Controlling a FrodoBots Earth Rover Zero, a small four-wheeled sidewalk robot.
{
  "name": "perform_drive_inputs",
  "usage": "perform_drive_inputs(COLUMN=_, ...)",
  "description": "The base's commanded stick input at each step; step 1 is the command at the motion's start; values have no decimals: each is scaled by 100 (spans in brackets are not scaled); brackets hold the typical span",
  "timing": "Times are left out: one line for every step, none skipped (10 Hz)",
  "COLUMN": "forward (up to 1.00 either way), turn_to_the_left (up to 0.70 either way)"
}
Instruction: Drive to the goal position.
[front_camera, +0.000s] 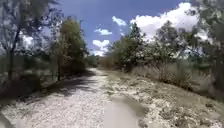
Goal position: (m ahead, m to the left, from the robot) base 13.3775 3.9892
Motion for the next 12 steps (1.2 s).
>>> perform_drive_inputs(forward=70, turn_to_the_left=0)
perform_drive_inputs(forward=70, turn_to_the_left=0)
perform_drive_inputs(forward=70, turn_to_the_left=0)
perform_drive_inputs(forward=70, turn_to_the_left=0)
perform_drive_inputs(forward=70, turn_to_the_left=0)
perform_drive_inputs(forward=70, turn_to_the_left=0)
perform_drive_inputs(forward=70, turn_to_the_left=0)
perform_drive_inputs(forward=70, turn_to_the_left=0)
perform_drive_inputs(forward=70, turn_to_the_left=0)
perform_drive_inputs(forward=70, turn_to_the_left=0)
perform_drive_inputs(forward=70, turn_to_the_left=0)
perform_drive_inputs(forward=70, turn_to_the_left=0)
